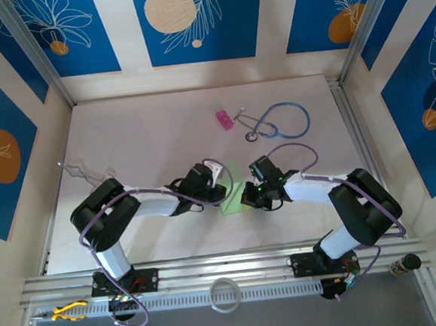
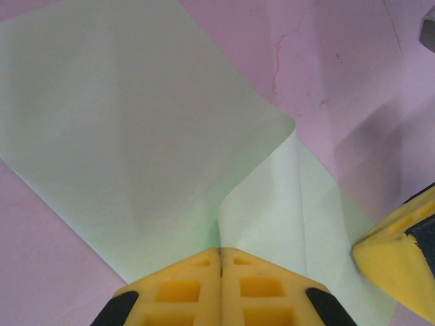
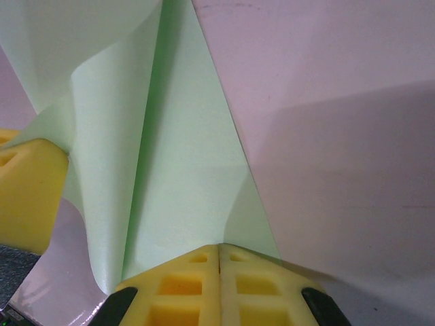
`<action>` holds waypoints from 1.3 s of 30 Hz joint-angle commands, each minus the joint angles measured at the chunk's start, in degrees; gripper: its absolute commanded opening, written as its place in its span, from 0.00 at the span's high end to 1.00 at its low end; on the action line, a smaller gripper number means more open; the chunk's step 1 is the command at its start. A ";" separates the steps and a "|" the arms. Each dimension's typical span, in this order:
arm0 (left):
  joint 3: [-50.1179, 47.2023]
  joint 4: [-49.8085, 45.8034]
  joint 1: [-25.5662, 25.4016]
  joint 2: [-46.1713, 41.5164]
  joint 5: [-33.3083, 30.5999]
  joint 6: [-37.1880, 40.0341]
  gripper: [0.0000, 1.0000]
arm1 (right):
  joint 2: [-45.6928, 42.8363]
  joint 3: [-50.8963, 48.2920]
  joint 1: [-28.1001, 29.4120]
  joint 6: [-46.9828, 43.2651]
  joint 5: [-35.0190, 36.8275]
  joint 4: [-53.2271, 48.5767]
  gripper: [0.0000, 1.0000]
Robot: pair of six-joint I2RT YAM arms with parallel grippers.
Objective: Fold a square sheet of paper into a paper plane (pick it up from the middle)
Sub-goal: Fold the triangle a second time at the center of the table.
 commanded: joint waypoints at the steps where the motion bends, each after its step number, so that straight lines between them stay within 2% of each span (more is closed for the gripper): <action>1: -0.75 0.68 0.72 0.79 -1.21 0.77 0.93 | 2.20 -0.37 -0.04 0.12 0.14 -4.32 0.99; 27: -1.25 0.52 1.10 2.27 -1.13 -0.20 0.93 | 2.14 -0.24 -0.03 0.24 0.41 -4.70 0.98; 39: -2.35 1.49 1.74 2.63 0.31 -1.60 0.94 | -1.63 -0.45 -1.07 0.13 -1.95 -2.67 0.98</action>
